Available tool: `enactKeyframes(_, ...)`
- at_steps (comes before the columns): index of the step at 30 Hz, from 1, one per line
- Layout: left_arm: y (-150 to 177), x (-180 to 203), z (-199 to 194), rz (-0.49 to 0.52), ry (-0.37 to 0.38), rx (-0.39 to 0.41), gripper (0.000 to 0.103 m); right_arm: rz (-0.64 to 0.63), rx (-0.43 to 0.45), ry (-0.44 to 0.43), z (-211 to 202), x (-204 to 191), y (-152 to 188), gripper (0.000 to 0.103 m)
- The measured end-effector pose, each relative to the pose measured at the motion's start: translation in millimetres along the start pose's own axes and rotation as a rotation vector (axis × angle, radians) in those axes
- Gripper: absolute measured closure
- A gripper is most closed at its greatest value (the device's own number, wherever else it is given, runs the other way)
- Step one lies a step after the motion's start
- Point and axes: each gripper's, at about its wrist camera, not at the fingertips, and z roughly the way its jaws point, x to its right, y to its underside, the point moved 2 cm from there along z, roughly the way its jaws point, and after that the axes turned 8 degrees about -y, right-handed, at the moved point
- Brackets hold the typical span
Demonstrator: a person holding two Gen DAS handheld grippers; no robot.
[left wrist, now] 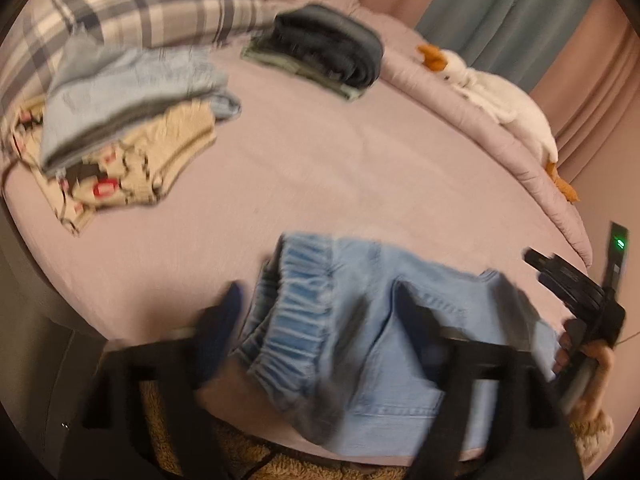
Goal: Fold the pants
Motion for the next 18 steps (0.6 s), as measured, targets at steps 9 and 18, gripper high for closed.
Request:
enactKeyframes(9, 1.5, 52.9, -19.1, 0.135, 0.059, 0.058, 0.010, 0.216, 0.046, 0.050, -77.9, 91.3, 40.8, 0.025)
enactKeyframes(18, 33.5, 105.1, 29.2, 0.237, 0.193, -0.117, 0.020, 0.441, 0.059, 0.215, -112.2, 177.2, 98.4, 0.025)
